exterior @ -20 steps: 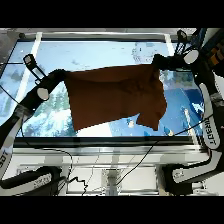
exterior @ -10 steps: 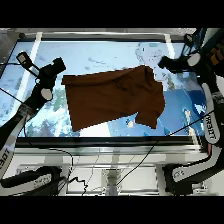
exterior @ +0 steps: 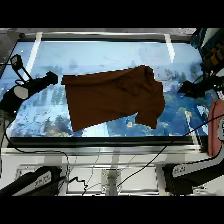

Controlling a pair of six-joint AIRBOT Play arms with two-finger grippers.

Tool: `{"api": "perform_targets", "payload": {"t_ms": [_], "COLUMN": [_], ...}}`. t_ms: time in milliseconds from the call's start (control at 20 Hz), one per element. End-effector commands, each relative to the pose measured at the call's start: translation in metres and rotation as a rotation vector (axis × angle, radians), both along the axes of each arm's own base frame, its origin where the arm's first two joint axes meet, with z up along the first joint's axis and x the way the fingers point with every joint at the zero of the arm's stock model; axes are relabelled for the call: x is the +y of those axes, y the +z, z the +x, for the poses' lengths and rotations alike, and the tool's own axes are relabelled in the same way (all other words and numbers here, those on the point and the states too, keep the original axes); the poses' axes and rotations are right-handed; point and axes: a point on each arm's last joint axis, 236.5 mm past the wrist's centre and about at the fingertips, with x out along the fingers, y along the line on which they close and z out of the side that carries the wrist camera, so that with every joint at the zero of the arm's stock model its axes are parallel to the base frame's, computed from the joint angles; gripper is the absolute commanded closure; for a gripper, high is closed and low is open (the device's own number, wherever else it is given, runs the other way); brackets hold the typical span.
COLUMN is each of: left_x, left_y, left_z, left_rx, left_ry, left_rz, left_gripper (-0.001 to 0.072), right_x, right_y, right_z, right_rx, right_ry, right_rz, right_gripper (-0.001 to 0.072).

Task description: Fold the clothes and pants, and hang the long-sleeved shirts on hangers.

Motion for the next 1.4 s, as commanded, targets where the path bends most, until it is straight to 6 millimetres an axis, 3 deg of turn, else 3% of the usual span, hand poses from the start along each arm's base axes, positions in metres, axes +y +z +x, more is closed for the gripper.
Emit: {"api": "perform_targets", "payload": {"t_ms": [0, 150, 250, 450, 600, 700, 750, 800, 900, 1000, 1050, 1200, 1350], "left_x": [0.005, 0.003, 0.000, -0.010, -0.004, 0.008, 0.016, 0.024, 0.038, 0.044, 0.043, 0.029, 0.015], "left_y": [-0.002, -0.004, -0.010, -0.029, -0.046, -0.055, -0.057, -0.059, -0.062, -0.070, -0.076, -0.098, -0.125], "left_z": [-0.017, -0.020, -0.025, -0.048, -0.076, -0.094, -0.102, -0.108, -0.117, -0.130, -0.139, -0.165, -0.186], "left_rx": [0.062, 0.076, 0.106, 0.234, 0.367, 0.443, 0.473, 0.494, 0.518, 0.571, 0.614, 0.708, 0.809], "left_ry": [-0.014, -0.022, -0.035, -0.087, -0.102, -0.085, -0.070, -0.055, -0.052, -0.055, -0.085, -0.323, -0.388], "left_rz": [-0.014, -0.017, -0.023, -0.055, -0.097, -0.129, -0.147, -0.161, -0.161, -0.185, -0.195, -0.151, -0.224], "left_gripper": [0.0013, 0.0012, 0.0012, 0.0012, 0.0011, 0.0012, 0.0012, 0.0011, 0.0012, 0.0011, 0.0011, 0.0012, 0.0013], "right_x": [0.025, 0.057, 0.068, 0.071, 0.067, 0.069, 0.071, 0.073, 0.077, 0.078, 0.078, 0.076, 0.076], "right_y": [-0.035, -0.055, -0.066, -0.074, -0.075, -0.076, -0.077, -0.077, -0.077, -0.077, -0.077, -0.077, -0.077], "right_z": [-0.022, -0.015, -0.008, 0.007, 0.014, 0.014, 0.014, 0.014, 0.015, 0.016, 0.016, 0.017, 0.018], "right_rx": [0.026, -0.001, -0.001, -0.029, -0.050, -0.048, -0.044, -0.042, -0.044, -0.044, -0.045, -0.051, -0.054], "right_ry": [0.024, 0.016, 0.003, -0.050, -0.070, -0.078, -0.073, -0.067, -0.062, -0.060, -0.060, -0.065, -0.068], "right_rz": [0.168, 0.292, 0.329, 0.357, 0.345, 0.357, 0.357, 0.356, 0.358, 0.358, 0.357, 0.351, 0.348], "right_gripper": [0.0198, 0.0202, 0.0205, 0.0265, 0.0270, 0.0345, 0.0350, 0.0427, 0.0478, 0.0600, 0.0700, 0.0696, 0.0696]}}
